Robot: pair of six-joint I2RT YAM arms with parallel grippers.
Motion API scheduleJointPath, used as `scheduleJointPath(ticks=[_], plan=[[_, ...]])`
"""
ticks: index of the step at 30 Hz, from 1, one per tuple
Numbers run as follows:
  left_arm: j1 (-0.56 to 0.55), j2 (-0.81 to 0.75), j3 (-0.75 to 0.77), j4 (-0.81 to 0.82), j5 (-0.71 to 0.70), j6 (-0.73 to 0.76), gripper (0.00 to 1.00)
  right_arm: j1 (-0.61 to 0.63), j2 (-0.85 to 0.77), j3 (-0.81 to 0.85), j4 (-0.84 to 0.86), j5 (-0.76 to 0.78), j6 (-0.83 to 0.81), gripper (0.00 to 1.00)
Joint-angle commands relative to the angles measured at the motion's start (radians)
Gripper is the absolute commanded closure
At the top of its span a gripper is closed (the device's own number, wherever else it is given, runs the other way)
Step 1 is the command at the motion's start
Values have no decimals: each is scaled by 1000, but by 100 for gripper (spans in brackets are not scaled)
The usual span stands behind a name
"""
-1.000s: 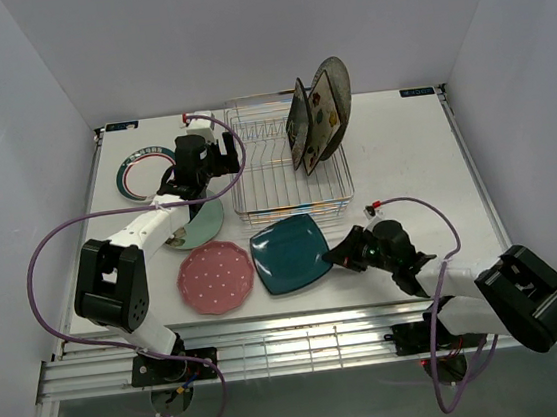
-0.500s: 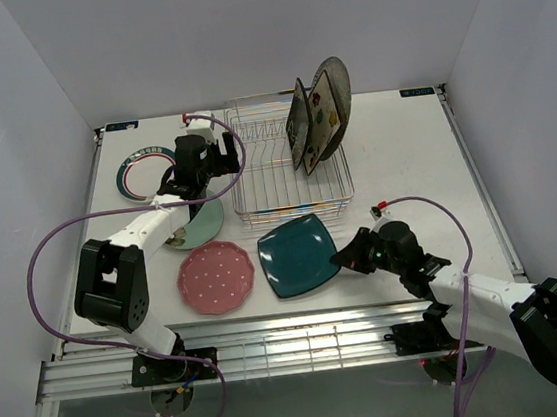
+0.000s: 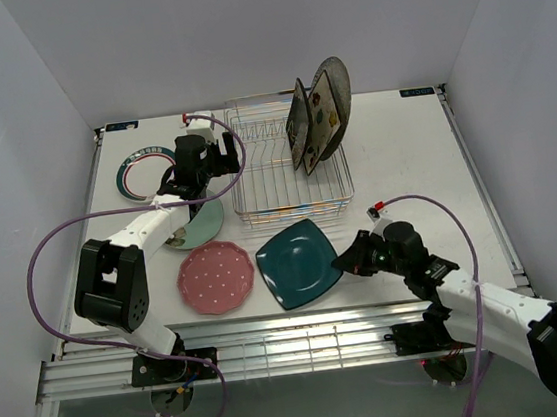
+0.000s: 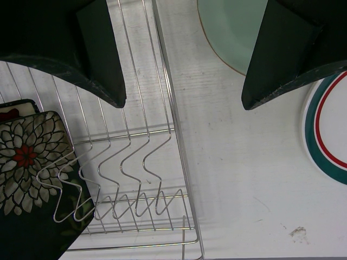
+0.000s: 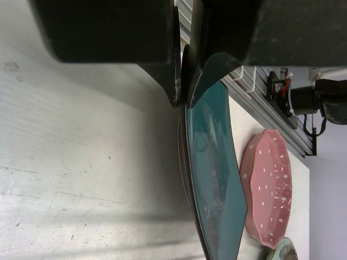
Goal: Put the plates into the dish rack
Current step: Pick up the plate from the corner of the board.
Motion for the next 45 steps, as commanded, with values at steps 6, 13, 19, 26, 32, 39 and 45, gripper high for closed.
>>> scheduleJointPath(ticks=[6, 13, 19, 26, 32, 39, 45], plan=[[4, -66, 14, 4, 7, 1, 2, 6, -190, 83, -189, 55, -79, 92], [4, -66, 14, 4, 6, 4, 2, 6, -180, 194, -251, 68, -128, 92], [5, -69, 13, 2, 6, 5, 2, 6, -209, 263, -329, 99, -161, 92], [4, -71, 14, 2, 4, 5, 2, 6, -203, 349, -358, 94, -192, 92], [4, -69, 14, 2, 6, 4, 2, 6, -210, 377, -366, 105, -197, 92], [4, -72, 13, 2, 6, 4, 2, 6, -212, 418, -383, 130, -211, 92], [5, -69, 13, 2, 6, 4, 2, 6, -166, 541, -393, 188, -234, 92]])
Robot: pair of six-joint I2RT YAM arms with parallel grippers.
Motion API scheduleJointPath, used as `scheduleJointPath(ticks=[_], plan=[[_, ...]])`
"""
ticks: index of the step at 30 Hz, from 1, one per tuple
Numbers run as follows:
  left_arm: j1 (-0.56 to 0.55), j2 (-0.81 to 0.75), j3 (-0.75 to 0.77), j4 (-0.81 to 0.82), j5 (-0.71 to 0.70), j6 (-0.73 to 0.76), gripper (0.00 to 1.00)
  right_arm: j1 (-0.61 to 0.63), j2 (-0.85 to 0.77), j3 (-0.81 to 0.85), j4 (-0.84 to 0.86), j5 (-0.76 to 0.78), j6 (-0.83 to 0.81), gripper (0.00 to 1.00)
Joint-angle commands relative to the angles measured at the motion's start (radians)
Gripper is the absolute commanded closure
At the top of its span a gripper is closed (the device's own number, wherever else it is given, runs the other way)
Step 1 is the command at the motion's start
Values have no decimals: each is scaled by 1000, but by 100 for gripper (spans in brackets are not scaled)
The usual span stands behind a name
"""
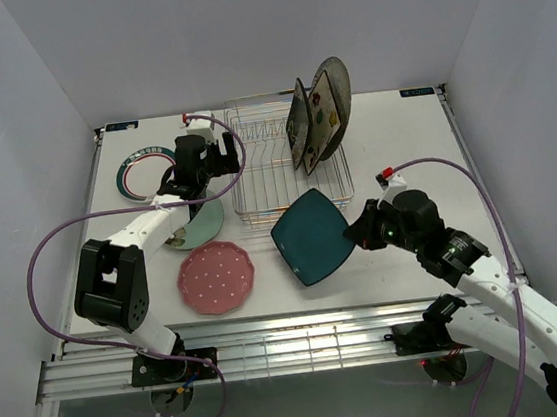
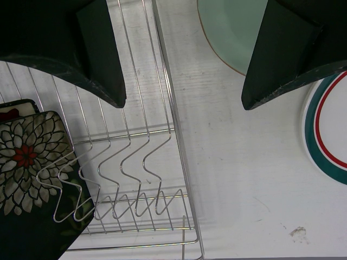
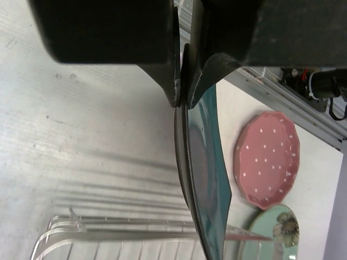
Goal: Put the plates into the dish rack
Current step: Pick up the plate from the corner of the board, then insert the plate into the dish rack.
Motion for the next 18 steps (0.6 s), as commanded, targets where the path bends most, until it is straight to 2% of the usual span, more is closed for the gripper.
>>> scheduleJointPath(ticks=[1, 8, 18], plan=[[5, -70, 13, 2, 6, 4, 2, 5, 18, 169, 165, 20, -5, 92], [4, -70, 13, 2, 6, 4, 2, 3, 100, 337, 140, 47, -40, 92], [4, -69, 13, 6, 2, 2, 2, 3, 265, 532, 137, 167, -77, 92]])
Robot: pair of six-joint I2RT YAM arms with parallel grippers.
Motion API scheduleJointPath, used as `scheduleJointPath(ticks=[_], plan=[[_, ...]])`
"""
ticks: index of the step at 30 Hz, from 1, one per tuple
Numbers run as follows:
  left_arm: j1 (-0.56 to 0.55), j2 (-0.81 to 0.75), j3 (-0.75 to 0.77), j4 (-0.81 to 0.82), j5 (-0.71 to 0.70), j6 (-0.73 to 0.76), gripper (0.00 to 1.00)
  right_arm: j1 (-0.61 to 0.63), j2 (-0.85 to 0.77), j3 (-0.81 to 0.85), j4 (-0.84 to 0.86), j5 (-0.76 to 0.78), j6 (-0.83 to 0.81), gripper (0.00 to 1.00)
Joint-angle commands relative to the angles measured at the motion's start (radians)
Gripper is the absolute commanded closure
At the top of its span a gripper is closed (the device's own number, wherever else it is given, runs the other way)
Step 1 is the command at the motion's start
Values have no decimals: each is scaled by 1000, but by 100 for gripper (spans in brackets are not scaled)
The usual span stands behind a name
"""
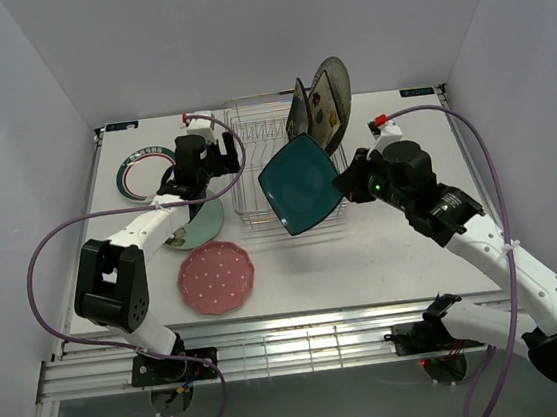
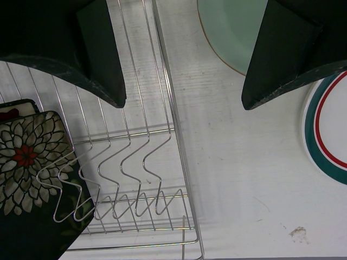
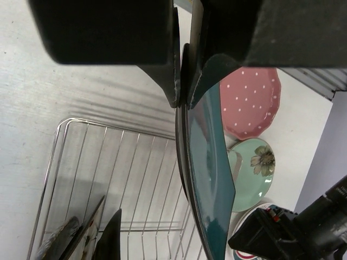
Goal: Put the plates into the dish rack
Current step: Insert the plate into the dish rack.
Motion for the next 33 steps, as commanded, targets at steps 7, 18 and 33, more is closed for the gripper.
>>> scheduleJointPath(ticks=[7, 18, 33], plan=[[4, -61, 14, 5, 1, 5, 2, 3, 132, 227, 158, 181, -24, 92], [4, -53, 16, 5, -2, 5, 2, 32, 336, 461, 98, 289, -85, 92], [4, -56, 16, 5, -9, 8, 2, 169, 624, 839, -46, 681, -185, 92]])
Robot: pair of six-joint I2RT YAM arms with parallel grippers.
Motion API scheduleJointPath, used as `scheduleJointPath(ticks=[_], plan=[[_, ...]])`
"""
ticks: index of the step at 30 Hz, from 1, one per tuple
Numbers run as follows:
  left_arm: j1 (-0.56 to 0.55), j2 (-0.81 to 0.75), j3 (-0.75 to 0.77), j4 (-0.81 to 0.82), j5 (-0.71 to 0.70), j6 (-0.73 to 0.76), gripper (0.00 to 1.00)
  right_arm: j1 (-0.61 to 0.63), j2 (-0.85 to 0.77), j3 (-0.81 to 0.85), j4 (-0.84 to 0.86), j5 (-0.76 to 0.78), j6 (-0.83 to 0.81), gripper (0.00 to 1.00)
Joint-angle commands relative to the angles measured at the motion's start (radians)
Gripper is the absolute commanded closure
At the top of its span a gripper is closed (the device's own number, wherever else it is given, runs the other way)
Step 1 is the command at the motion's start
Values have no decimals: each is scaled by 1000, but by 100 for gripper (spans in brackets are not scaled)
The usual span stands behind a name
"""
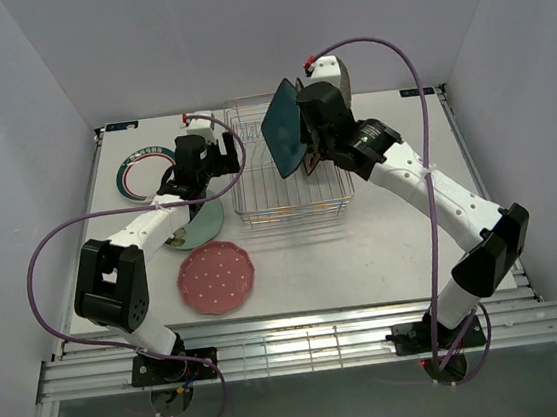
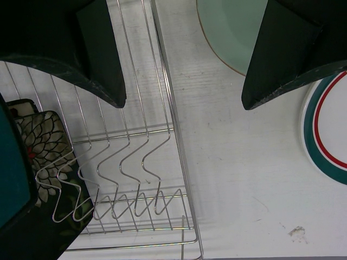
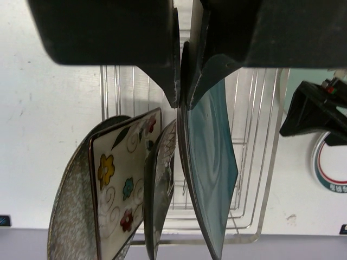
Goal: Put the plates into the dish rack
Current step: Insert the plate into the dish rack.
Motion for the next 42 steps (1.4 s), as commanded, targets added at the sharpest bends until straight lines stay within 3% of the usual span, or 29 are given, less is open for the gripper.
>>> scheduleJointPath(ticks=[1, 12, 20, 42], plan=[[4, -56, 16, 5, -6, 5, 2, 33, 36, 176, 104, 187, -31, 92], [4, -59, 14, 5, -3, 4, 2, 53, 257, 457, 13, 355, -114, 92], [4, -56, 16, 5, -3, 2, 2, 53, 312, 503, 27, 424, -166, 92], [4, -59, 16, 5, 0, 5, 2, 52, 447, 500, 257, 573, -344, 92]])
